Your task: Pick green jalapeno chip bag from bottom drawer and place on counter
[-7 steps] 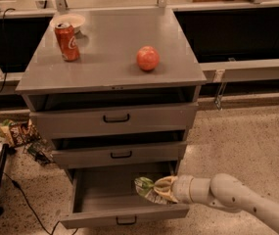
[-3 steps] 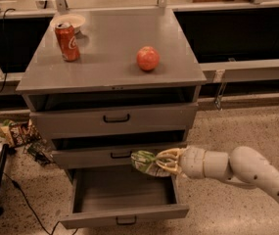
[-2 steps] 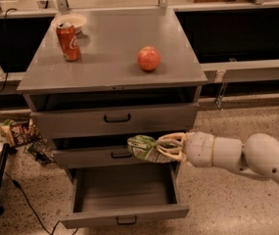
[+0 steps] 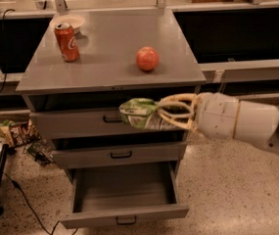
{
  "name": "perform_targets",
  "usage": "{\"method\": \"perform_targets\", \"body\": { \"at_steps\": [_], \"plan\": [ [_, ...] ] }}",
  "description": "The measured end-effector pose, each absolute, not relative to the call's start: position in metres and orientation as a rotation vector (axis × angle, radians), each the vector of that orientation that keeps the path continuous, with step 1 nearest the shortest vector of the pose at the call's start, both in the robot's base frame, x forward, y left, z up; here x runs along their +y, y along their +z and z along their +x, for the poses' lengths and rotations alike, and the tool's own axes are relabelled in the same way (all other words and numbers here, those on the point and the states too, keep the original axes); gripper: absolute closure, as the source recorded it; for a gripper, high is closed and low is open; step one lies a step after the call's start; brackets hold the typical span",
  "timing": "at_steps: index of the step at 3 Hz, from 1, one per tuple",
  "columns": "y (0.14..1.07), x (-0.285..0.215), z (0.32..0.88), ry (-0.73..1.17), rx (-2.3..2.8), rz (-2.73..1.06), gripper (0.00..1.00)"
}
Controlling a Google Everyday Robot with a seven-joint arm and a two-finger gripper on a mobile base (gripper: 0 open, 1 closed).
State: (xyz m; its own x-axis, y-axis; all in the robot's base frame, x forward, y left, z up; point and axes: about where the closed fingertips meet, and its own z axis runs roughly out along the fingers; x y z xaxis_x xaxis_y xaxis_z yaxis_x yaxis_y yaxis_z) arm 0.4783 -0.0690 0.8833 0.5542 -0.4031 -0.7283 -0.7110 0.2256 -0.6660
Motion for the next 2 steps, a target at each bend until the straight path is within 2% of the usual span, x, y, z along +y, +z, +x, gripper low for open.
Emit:
{"method": "perform_targets", "body": {
  "at_steps": [2],
  "plan": [
    [0.9083, -0.0612, 0.4739, 0.249, 0.986, -1.402, 1.00]
  ]
}}
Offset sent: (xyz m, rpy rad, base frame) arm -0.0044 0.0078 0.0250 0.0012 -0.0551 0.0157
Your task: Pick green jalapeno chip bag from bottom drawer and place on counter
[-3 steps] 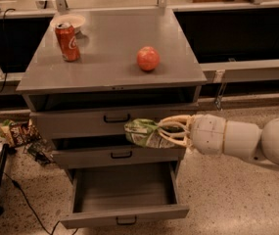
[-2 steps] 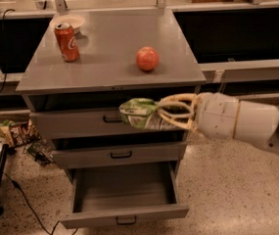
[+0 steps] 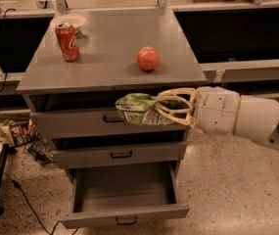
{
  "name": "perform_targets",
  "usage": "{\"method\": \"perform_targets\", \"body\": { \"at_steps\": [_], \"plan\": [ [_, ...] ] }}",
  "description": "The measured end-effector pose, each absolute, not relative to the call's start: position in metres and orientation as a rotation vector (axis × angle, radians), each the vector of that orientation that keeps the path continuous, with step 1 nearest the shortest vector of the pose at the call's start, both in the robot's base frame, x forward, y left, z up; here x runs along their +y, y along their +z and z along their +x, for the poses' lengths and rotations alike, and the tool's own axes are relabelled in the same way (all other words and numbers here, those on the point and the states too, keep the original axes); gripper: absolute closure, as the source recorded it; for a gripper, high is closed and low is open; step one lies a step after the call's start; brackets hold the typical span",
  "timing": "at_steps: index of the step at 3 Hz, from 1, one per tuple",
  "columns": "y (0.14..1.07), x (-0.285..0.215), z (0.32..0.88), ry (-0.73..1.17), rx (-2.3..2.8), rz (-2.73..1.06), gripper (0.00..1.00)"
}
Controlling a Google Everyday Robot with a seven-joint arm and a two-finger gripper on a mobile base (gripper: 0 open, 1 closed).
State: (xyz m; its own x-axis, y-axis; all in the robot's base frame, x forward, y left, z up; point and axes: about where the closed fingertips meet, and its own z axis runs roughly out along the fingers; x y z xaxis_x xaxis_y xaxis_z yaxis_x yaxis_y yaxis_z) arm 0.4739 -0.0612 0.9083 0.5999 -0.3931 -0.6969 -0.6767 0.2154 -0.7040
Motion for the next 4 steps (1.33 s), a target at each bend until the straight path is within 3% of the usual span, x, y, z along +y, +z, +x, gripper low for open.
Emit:
{"method": "perform_targets", "body": {
  "at_steps": [1, 3, 4],
  "plan": [
    [0.917, -0.056, 0.491, 0.236, 0.954, -1.421, 1.00],
    [0.942, -0.040, 0.600, 0.131, 0.799, -1.555, 1.00],
    [0.979, 0.012, 0.646, 0.131, 0.623, -1.620, 1.00]
  ]
}}
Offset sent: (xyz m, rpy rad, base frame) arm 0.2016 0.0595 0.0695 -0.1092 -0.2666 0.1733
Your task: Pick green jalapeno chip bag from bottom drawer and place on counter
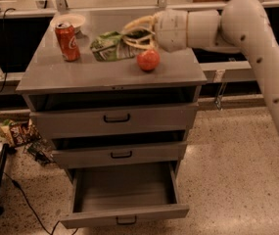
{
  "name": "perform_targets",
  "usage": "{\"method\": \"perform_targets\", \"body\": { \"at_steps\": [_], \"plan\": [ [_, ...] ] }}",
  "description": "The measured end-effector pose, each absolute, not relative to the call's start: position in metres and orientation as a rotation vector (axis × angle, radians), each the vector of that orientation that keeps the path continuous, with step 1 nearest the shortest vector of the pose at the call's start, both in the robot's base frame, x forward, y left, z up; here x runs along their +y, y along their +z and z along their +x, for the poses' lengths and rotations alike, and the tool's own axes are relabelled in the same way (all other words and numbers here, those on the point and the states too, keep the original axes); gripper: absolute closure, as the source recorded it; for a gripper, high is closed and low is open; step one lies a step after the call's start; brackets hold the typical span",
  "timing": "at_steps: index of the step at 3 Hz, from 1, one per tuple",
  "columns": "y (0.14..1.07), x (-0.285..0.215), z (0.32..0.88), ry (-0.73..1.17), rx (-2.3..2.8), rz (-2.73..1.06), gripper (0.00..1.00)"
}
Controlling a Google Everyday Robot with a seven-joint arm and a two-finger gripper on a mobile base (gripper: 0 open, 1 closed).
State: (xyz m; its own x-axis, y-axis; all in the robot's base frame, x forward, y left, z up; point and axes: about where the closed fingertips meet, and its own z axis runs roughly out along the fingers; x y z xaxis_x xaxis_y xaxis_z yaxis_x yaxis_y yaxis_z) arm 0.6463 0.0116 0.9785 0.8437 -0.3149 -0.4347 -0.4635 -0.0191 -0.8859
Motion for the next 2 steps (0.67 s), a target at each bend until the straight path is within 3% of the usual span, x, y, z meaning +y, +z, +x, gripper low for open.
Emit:
{"method": "perform_targets", "body": {
  "at_steps": [2],
  "plan": [
    [1.024, 0.069, 0.719, 0.066, 0.489, -1.703, 1.00]
  ]
}}
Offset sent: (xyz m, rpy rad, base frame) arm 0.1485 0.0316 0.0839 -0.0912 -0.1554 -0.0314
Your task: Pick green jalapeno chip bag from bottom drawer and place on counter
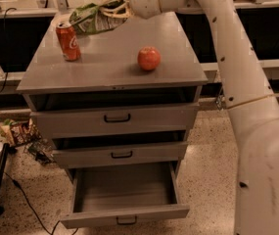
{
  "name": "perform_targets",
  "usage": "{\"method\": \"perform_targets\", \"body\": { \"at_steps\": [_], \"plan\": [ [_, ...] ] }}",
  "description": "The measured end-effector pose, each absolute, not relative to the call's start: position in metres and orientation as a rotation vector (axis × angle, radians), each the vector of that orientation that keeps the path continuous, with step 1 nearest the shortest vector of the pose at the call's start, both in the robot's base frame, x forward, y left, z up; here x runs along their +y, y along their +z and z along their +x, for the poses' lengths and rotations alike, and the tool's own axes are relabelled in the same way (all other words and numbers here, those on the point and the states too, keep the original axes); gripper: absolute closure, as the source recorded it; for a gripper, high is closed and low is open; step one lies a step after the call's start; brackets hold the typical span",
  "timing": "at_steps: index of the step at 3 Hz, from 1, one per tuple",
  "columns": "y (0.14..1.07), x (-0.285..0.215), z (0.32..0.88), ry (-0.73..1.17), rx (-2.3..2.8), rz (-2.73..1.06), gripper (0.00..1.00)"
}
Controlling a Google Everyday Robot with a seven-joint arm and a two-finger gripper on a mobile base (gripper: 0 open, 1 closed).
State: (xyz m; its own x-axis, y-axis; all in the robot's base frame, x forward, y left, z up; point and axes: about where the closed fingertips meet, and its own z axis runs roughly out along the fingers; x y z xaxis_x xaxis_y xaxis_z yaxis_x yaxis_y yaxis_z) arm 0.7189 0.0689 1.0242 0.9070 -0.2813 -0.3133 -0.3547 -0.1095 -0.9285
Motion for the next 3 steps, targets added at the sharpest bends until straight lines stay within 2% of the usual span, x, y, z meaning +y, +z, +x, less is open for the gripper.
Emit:
{"method": "perform_targets", "body": {
  "at_steps": [1, 2, 3],
  "plan": [
    [1.016, 0.036, 0.766, -0.028, 0.624, -1.733, 1.00],
    [0.999, 0.005, 0.807, -0.094, 0.776, -1.764, 0.73],
    [0.980, 0.013, 0.809, -0.063, 0.799, -1.844, 0.50]
  ]
}}
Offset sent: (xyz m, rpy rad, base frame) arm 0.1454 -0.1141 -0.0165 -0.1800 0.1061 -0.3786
